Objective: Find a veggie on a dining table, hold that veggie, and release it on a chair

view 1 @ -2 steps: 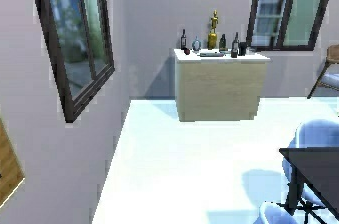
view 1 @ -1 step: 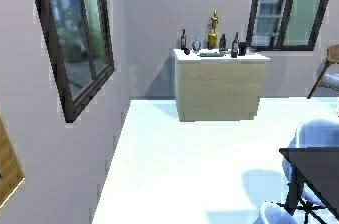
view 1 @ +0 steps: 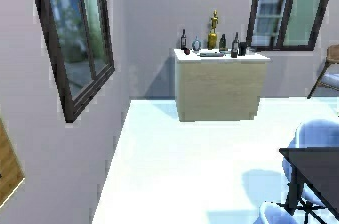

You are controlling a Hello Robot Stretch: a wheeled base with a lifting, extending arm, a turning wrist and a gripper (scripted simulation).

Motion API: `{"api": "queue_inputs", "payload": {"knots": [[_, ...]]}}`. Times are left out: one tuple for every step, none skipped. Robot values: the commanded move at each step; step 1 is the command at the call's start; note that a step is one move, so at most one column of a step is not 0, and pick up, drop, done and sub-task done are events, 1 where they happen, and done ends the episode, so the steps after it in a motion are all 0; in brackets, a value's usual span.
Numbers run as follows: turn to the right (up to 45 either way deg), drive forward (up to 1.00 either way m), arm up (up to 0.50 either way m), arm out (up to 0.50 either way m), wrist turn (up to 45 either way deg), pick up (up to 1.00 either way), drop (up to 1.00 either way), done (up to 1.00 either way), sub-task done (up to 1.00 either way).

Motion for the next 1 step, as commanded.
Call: {"api": "queue_inputs", "payload": {"knots": [[0.0, 0.00, 0.00, 0.00, -45.0, 0.00, 0.00, 0.00, 0.00]]}}
